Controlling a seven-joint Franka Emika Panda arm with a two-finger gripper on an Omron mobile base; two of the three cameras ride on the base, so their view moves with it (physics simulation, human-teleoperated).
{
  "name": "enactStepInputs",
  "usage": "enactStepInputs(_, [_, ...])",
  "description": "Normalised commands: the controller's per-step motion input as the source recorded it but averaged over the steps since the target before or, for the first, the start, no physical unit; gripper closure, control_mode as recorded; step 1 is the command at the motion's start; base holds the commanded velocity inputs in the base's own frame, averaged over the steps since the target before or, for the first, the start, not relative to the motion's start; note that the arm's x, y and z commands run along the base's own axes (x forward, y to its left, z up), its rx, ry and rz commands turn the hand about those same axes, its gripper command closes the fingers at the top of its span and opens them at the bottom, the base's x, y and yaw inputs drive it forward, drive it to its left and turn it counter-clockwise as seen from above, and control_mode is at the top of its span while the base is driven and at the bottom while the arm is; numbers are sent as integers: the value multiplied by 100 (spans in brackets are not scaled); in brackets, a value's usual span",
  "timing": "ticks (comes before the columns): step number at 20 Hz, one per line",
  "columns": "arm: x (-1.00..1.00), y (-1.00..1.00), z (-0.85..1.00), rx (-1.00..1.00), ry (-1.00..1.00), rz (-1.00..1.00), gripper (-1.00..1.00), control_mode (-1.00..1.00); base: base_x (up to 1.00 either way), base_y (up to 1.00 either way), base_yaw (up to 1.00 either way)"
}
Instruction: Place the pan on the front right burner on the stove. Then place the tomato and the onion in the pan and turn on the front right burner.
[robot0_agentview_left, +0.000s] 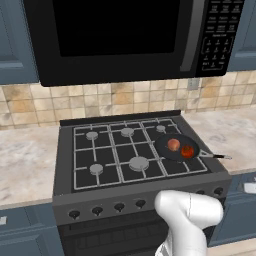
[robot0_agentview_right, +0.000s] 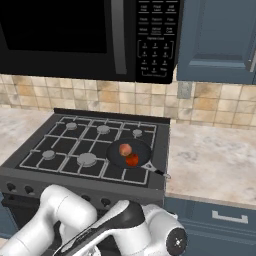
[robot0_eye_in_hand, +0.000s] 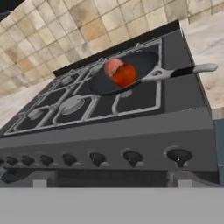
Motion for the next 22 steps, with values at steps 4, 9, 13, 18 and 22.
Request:
enactStepInputs(4, [10,-13,-39,0,-22,11,-100,-100,0,0,0])
enactStepInputs(9, [-11,0,-32,-3,-28,12,-100,-100,0,0,0])
enactStepInputs(13, [-15,0,-16,-5,-32,10,-100,-100,0,0,0])
enactStepInputs(18, [-7,0,-1,-5,-30,2,-100,-100,0,0,0])
enactStepInputs(22, [0,5,0,-7,-22,-1,-100,-100,0,0,0])
